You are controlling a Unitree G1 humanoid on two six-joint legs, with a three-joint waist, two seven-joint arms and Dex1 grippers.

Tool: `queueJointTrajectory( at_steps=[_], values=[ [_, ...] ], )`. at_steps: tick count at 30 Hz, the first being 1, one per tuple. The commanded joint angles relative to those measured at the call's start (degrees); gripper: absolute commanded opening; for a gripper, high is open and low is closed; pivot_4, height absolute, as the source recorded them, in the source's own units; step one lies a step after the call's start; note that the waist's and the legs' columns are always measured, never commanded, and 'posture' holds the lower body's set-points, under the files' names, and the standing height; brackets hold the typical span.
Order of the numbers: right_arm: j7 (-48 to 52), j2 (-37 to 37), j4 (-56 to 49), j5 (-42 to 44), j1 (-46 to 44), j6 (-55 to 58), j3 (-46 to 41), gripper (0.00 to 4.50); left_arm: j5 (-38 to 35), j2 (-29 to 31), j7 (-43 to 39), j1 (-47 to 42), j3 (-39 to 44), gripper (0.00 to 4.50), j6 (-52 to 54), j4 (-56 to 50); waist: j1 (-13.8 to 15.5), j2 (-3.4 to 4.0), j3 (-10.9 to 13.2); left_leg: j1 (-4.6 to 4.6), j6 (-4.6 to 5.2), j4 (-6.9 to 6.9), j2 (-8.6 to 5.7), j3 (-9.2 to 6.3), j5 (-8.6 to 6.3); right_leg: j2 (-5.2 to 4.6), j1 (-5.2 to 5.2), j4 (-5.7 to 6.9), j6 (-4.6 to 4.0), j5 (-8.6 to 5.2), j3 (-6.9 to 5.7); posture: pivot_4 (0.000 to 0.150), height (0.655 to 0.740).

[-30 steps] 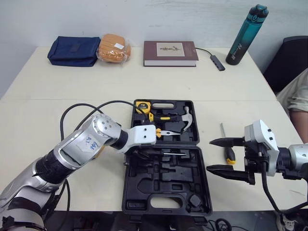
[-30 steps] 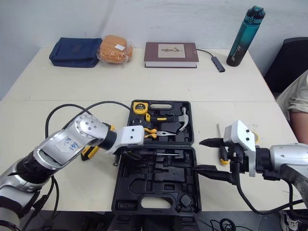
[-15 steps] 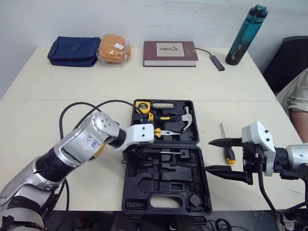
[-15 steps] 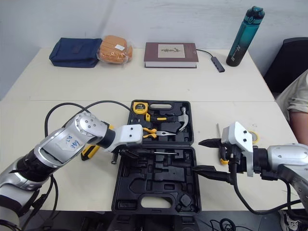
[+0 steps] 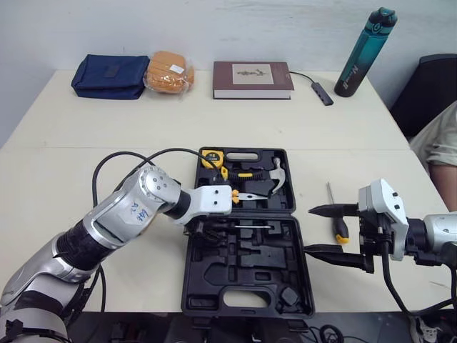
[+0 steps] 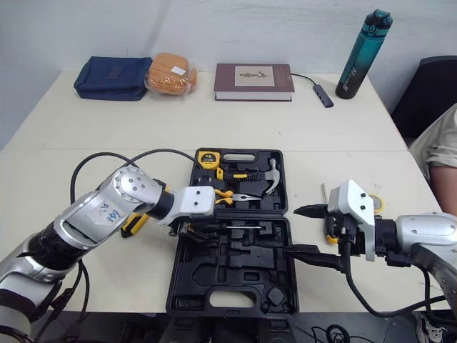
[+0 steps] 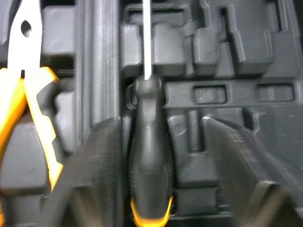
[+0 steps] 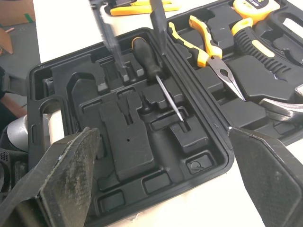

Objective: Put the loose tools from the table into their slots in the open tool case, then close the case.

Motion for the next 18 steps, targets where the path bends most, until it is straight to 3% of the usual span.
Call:
queueJointTrajectory(
  at_steps=[1, 6, 10, 16, 18],
  values=[
    [-0.05, 0.32, -1.03, 0.50, 0.33, -0.92, -1.01, 4.50, -2.80, 0.95, -1.83, 0.60, 4.74, 4.11, -0.64, -2.58, -0.06, 0.00, 0.00, 0.00, 0.00, 0.00, 0.00, 0.00, 0.00, 0.00, 0.00, 0.01, 0.00, 0.00, 0.00, 0.150, 0.7400],
    [-0.25, 0.69, -0.96, 0.31, 0.52, -1.25, -1.03, 4.50, -4.98, -3.43, 1.42, 7.93, 11.92, 4.11, -12.62, 3.00, 0.04, 0.01, -0.01, 0.02, 0.00, 0.01, 0.00, 0.00, 0.00, 0.00, 0.00, 0.00, 0.00, 0.00, 0.02, 0.150, 0.7400],
    [-0.44, 1.16, -0.43, 0.44, -0.35, -1.36, -0.44, 4.50, -9.40, -12.04, 1.96, 15.11, 18.85, 2.88, -27.73, 8.19, 0.12, -0.03, 0.02, 0.00, 0.04, 0.15, 0.02, -0.01, -0.03, -0.01, 0.02, 0.04, 0.00, 0.00, -0.01, 0.150, 0.7400],
    [-0.91, 1.90, -0.25, 0.98, -2.99, -1.06, 1.26, 4.50, -7.82, -14.97, 2.83, 18.18, 18.86, 0.04, -32.02, 14.29, -0.04, -0.03, 0.02, 0.04, 0.05, 0.18, 0.02, 0.01, -0.03, 0.00, 0.01, 0.13, 0.00, 0.00, 0.01, 0.150, 0.7400],
    [-0.97, 1.83, -0.08, 1.19, -3.80, -0.89, 1.57, 4.50, -7.04, -15.26, 2.78, 18.23, 18.67, 0.04, -33.46, 16.20, -0.01, -0.03, 0.02, 0.03, 0.05, 0.19, 0.02, 0.00, -0.03, 0.00, 0.02, 0.14, 0.00, 0.00, 0.00, 0.150, 0.7400]
  ],
)
